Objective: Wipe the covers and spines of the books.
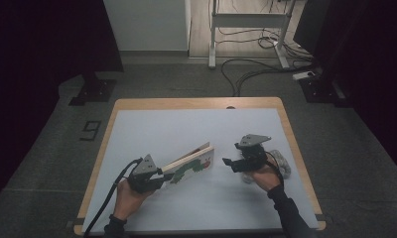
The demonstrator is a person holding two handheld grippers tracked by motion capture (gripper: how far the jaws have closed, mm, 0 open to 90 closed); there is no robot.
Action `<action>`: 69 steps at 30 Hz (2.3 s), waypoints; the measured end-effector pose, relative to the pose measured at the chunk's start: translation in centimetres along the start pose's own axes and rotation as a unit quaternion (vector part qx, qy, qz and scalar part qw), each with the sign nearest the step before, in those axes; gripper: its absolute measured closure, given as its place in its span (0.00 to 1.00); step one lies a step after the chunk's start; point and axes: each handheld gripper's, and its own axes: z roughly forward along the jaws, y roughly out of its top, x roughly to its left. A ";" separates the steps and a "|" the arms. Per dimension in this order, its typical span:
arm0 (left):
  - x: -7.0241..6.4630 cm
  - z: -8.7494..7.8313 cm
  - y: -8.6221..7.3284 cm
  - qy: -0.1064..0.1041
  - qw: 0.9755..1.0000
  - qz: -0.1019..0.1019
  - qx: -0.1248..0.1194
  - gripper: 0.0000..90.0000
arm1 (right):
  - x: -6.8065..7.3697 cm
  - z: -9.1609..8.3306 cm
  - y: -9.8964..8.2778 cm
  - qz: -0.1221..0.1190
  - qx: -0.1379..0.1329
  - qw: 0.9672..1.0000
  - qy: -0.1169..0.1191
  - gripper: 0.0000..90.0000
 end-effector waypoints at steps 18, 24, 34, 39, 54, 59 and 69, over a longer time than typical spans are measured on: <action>0.0 0.0 -0.1 -0.002 1.000 -0.001 -0.002 0.78 | -3.7 -2.4 -4.1 0.068 0.034 0.995 -0.070 0.14; 0.0 0.0 -0.1 -0.003 1.000 -0.001 -0.003 0.78 | -4.4 -2.4 -5.3 0.081 0.051 0.991 -0.089 0.13; 0.0 0.0 -0.2 -0.003 1.000 -0.003 -0.007 0.78 | -5.8 -1.2 -7.5 0.102 0.079 0.988 -0.090 0.15; 0.0 0.1 -0.2 -0.003 1.000 -0.003 -0.008 0.78 | -6.0 -0.9 -8.1 0.113 0.088 0.985 -0.096 0.29; 0.2 0.1 -0.3 -0.006 1.000 -0.004 -0.009 0.79 | -5.7 -2.3 -8.2 0.114 0.075 0.987 -0.085 0.67; 0.2 0.1 -0.3 -0.006 1.000 -0.004 -0.011 0.79 | -5.3 -3.3 -7.5 0.109 0.062 0.989 -0.081 0.68; 0.3 0.1 -0.4 -0.008 1.000 -0.005 -0.011 0.79 | -4.2 -5.3 -6.0 0.095 0.037 0.993 -0.062 0.68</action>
